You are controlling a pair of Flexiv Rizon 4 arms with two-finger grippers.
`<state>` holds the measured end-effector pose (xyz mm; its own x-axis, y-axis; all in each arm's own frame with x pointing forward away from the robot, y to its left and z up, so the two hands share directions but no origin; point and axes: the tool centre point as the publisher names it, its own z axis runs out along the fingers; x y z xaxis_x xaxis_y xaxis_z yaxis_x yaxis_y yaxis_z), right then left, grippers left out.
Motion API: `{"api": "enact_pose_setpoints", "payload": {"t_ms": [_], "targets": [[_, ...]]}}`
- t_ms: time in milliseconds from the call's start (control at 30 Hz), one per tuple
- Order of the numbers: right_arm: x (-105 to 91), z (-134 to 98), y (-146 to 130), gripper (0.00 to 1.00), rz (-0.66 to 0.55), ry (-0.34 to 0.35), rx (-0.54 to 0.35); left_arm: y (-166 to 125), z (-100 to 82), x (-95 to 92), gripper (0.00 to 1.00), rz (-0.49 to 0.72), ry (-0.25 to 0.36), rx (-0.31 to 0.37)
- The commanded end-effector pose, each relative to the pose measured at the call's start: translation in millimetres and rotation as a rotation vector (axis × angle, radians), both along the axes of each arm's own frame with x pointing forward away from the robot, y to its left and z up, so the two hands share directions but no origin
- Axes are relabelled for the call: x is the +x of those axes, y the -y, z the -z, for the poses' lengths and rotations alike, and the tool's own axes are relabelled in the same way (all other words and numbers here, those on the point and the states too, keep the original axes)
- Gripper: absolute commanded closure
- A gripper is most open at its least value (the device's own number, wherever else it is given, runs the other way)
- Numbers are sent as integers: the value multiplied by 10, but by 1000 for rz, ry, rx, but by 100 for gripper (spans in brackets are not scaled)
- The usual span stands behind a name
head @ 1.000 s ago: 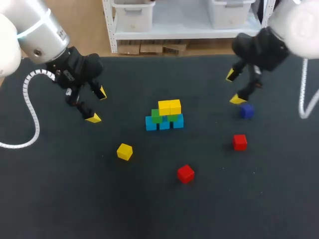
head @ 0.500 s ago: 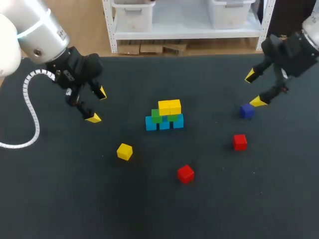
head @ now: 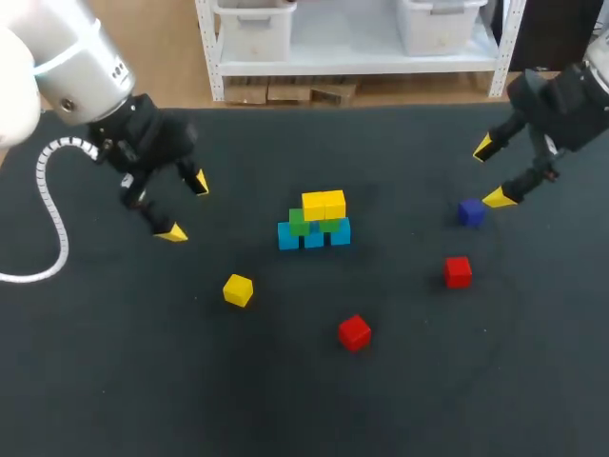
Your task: Place the blue cubes, place green cubes on the blue cubes, place the yellow cubes on the green cubes, then place the red cubes on the yellow cubes, and place purple cube on the red cubes.
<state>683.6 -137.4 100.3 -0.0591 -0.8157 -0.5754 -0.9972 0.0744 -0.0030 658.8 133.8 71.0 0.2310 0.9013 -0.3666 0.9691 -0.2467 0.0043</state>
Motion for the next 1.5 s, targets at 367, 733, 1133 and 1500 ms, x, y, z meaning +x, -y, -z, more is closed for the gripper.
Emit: {"api": "enact_pose_setpoints", "payload": {"t_ms": [367, 733, 1133, 1500], "targets": [[-10, 3, 2, 0, 0, 3, 2, 171, -6, -543, 0, 27, 65, 29], [-10, 3, 2, 0, 0, 3, 2, 292, 194, -764, 0, 47, 68, -9], [-10, 3, 2, 0, 0, 3, 2, 528, 451, -793, 0, 107, 46, -5], [-10, 3, 2, 0, 0, 3, 2, 576, 584, -717, 0, 104, 34, -2]]}}
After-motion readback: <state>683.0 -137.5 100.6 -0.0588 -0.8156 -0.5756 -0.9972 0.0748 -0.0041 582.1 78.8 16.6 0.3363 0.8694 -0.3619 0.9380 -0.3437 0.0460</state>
